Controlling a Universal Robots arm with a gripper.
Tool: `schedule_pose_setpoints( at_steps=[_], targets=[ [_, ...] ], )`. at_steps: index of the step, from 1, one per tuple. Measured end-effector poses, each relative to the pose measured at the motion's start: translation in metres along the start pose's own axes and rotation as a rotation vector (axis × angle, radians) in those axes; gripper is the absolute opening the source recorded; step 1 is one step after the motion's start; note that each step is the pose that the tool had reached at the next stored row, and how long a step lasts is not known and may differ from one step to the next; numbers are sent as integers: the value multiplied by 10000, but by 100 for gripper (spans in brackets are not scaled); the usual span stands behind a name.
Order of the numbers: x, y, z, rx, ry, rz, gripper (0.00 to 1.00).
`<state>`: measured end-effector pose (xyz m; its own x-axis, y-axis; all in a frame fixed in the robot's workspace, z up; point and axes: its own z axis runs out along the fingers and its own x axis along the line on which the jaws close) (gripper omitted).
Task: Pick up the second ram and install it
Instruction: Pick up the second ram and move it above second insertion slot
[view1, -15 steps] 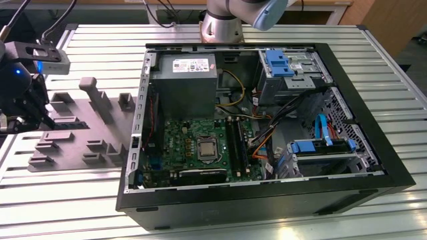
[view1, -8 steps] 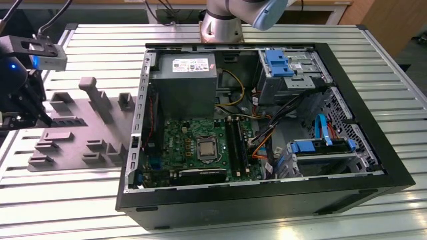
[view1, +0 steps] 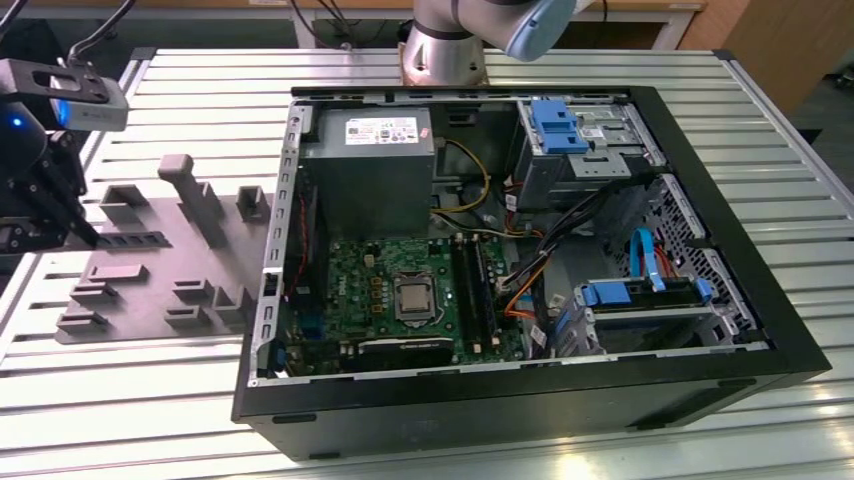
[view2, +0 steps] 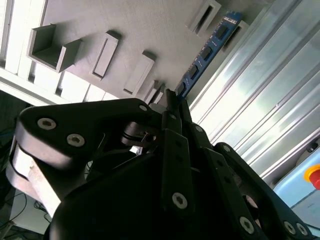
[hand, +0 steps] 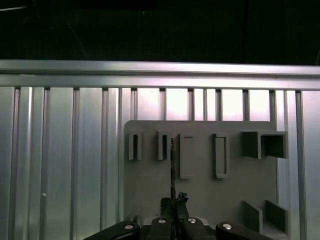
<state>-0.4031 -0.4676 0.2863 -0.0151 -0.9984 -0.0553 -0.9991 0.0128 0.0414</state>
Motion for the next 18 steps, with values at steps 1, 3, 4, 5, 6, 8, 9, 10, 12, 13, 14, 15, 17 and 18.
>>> schedule_pose_setpoints(
  at_steps=[1,3,4,5,6,8,9,10,12,13,14,15,17,18],
  targets=[
    [-1,0,-11,0,0,0,14],
    [-2,1,-32,0,0,0,14],
    [-3,2,-43,-1,0,0,14],
    [-3,2,-54,-1,1,0,14],
    [-4,3,-63,0,0,0,14],
    [-5,3,-82,0,0,0,14],
    [-6,4,-92,0,0,0,14],
    [-6,4,-102,0,0,0,14],
    [-7,5,-123,1,0,0,14],
    [-8,5,-134,0,0,0,14],
    [-9,6,-144,0,0,0,14],
    [-9,6,-154,0,0,0,14],
    [-11,7,-174,0,0,0,14],
    [-11,8,-184,1,-1,0,14]
  ],
)
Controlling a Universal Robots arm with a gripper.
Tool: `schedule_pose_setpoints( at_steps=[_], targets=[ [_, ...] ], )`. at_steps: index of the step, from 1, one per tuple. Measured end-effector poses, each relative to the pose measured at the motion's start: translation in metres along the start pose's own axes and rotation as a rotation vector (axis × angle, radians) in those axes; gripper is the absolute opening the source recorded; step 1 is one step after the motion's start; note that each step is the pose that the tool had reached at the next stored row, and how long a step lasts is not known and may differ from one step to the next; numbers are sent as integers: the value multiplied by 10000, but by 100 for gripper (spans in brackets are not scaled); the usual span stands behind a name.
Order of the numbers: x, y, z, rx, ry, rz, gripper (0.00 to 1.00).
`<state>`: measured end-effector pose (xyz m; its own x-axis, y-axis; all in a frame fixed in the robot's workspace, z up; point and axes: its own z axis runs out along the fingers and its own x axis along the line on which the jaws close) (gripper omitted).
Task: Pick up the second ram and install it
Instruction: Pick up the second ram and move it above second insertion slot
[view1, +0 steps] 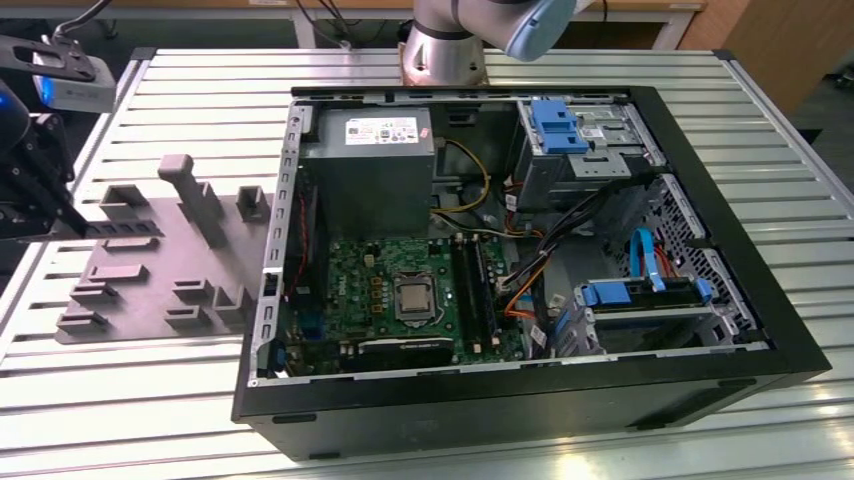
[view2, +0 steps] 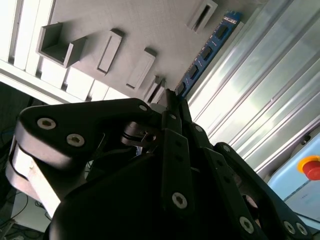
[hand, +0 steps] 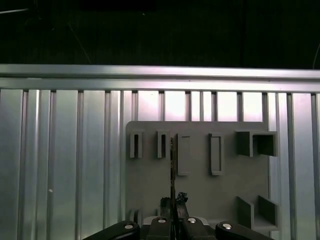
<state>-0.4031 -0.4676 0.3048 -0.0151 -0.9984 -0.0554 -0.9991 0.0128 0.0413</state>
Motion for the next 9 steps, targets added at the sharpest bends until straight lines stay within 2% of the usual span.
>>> schedule_pose_setpoints(
  at_steps=[9],
  targets=[
    [-5,4,-91,1,0,0,14]
  ],
)
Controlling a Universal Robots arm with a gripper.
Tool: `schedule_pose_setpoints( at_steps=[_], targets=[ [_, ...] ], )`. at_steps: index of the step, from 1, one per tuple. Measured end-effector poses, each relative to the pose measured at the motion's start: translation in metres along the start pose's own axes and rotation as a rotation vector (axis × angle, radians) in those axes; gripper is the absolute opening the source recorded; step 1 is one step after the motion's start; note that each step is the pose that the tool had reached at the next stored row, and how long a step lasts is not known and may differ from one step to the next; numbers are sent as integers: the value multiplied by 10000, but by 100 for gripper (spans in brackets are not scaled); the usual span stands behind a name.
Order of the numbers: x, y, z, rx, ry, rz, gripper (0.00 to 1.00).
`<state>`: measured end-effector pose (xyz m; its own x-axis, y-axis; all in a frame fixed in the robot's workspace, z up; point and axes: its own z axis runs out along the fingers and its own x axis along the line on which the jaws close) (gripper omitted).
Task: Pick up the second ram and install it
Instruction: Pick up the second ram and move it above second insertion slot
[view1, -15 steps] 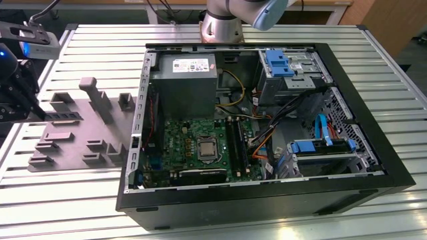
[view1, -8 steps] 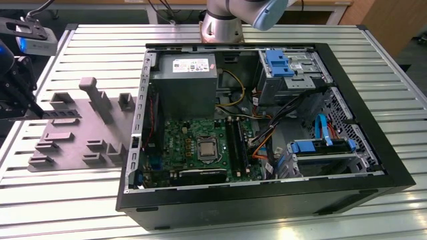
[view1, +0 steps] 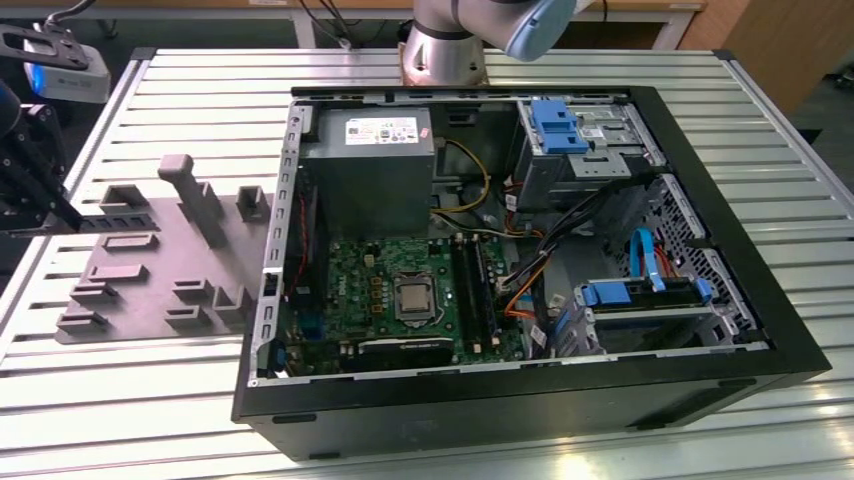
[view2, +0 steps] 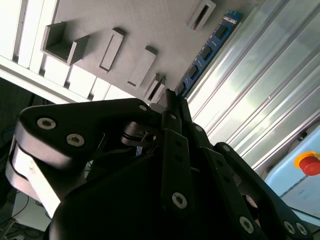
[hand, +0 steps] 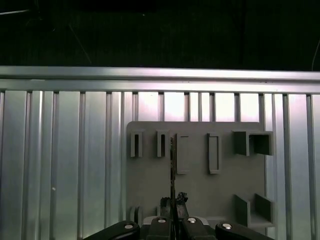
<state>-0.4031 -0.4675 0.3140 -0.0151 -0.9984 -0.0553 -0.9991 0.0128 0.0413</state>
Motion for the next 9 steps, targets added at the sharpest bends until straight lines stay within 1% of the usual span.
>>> schedule_pose_setpoints(
  at_steps=[6,9],
  targets=[
    [-1,-1,-11,0,0,0,14],
    [-2,-17,-11,0,0,1,14]
  ],
)
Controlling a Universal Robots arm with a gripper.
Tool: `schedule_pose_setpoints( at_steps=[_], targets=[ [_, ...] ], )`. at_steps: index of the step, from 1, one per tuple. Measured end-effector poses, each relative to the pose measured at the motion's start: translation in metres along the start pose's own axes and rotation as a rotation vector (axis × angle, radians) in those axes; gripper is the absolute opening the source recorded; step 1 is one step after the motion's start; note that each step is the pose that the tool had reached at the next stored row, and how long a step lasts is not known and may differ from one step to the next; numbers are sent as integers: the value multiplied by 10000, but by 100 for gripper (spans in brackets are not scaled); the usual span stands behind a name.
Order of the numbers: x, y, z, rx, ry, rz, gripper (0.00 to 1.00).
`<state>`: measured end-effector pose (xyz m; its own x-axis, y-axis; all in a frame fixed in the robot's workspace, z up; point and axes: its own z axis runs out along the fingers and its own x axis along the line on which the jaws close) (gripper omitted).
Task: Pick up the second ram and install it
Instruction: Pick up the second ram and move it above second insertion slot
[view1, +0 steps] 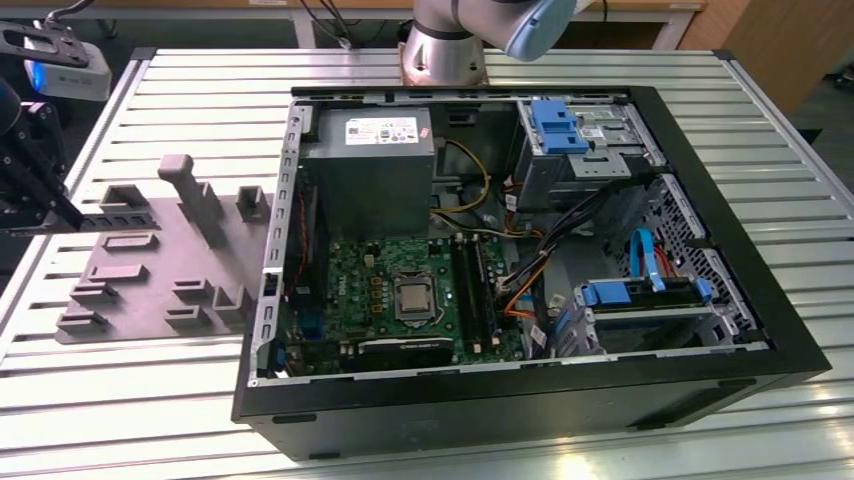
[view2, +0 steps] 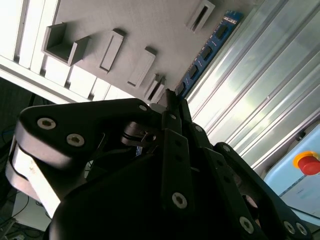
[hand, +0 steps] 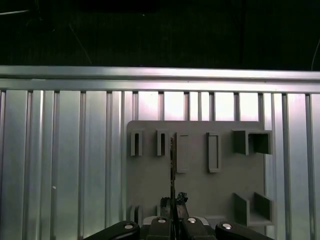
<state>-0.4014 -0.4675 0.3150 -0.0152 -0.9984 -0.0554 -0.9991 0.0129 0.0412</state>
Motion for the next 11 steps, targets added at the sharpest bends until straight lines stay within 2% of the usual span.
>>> schedule_pose_setpoints(
  at_steps=[6,11],
  targets=[
    [0,-2,-11,-3,2,-1,14],
    [-5,2,-99,0,0,0,14]
  ],
)
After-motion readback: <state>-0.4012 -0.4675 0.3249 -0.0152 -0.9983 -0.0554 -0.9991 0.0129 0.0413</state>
